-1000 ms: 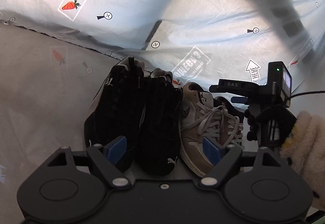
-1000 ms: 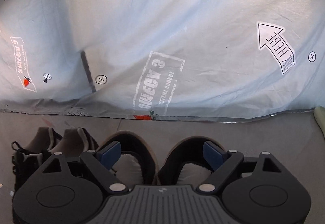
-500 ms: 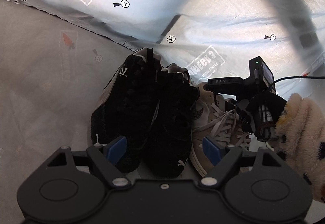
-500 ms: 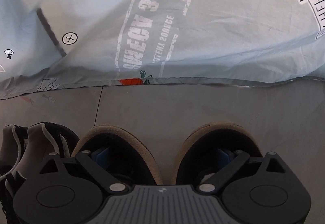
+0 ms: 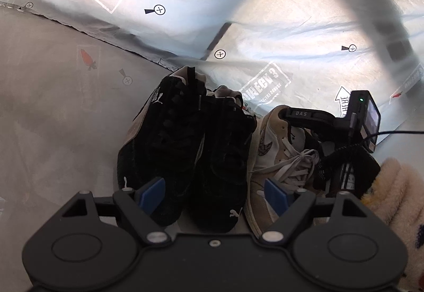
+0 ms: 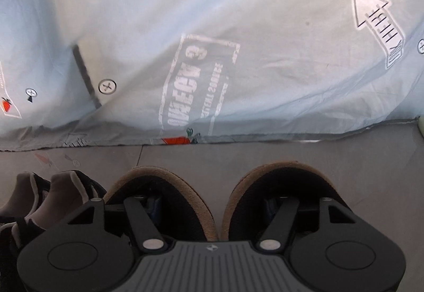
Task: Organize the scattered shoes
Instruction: 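Grasp the tan high-top pair by their heels with the right tool, then carry the tan high-tops with the right tool toward the pale-green slides, then lower the tan high-tops beside the pale-green slides with the right tool, then open the right tool and pull it back from the tan high-tops, then grasp the black Puma sneakers by their heels with the right tool, then carry the black Puma sneakers with the right tool toward the pale-green slides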
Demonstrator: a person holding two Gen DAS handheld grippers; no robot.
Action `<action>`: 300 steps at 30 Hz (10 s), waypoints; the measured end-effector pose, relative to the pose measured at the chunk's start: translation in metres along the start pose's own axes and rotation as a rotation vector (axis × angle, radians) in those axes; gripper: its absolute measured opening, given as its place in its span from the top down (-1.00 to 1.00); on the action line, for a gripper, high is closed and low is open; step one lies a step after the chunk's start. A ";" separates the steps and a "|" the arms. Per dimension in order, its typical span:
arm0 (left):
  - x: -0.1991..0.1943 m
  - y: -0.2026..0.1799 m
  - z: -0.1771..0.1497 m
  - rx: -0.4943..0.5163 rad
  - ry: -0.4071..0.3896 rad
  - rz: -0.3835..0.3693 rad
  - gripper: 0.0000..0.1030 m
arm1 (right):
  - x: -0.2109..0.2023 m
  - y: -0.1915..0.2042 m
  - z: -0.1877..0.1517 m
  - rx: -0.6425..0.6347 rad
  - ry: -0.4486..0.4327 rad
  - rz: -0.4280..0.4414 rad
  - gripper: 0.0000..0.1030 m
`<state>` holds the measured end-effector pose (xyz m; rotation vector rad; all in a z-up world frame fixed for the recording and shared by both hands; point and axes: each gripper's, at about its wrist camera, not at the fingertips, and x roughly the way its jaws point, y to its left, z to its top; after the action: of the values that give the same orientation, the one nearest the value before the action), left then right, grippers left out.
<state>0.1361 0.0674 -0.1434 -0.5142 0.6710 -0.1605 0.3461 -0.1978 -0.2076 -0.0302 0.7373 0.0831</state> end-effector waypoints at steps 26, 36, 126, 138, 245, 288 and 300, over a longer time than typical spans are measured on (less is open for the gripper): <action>-0.118 -0.065 -0.042 0.114 -0.191 -0.082 -0.78 | -0.286 -0.061 -0.080 0.042 -0.581 -0.142 -0.12; -0.136 -0.092 -0.069 0.178 -0.181 -0.196 -0.99 | -0.375 -0.115 -0.098 0.107 -0.610 -0.327 -0.13; 0.123 -0.390 -0.127 0.204 -0.033 0.217 -0.99 | -0.086 -0.582 -0.007 -0.039 0.266 -0.065 -0.49; 0.113 -0.387 -0.129 0.199 -0.040 0.188 -0.99 | -0.123 -0.586 0.002 0.033 0.252 -0.077 -0.61; -0.065 0.065 0.012 0.019 -0.058 0.152 -0.99 | -0.019 0.219 -0.005 -0.223 0.092 0.025 -0.34; -0.137 0.022 0.010 0.121 -0.228 0.131 -0.99 | -0.218 0.132 -0.022 -0.145 -0.689 -0.099 0.36; -0.153 -0.045 -0.034 0.116 -0.220 0.056 -0.99 | -0.333 0.020 -0.058 -0.105 -0.779 -0.278 0.35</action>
<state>-0.0030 0.0608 -0.0586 -0.3947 0.4577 -0.0876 0.0602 -0.2026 -0.0263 -0.1885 -0.0546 -0.1297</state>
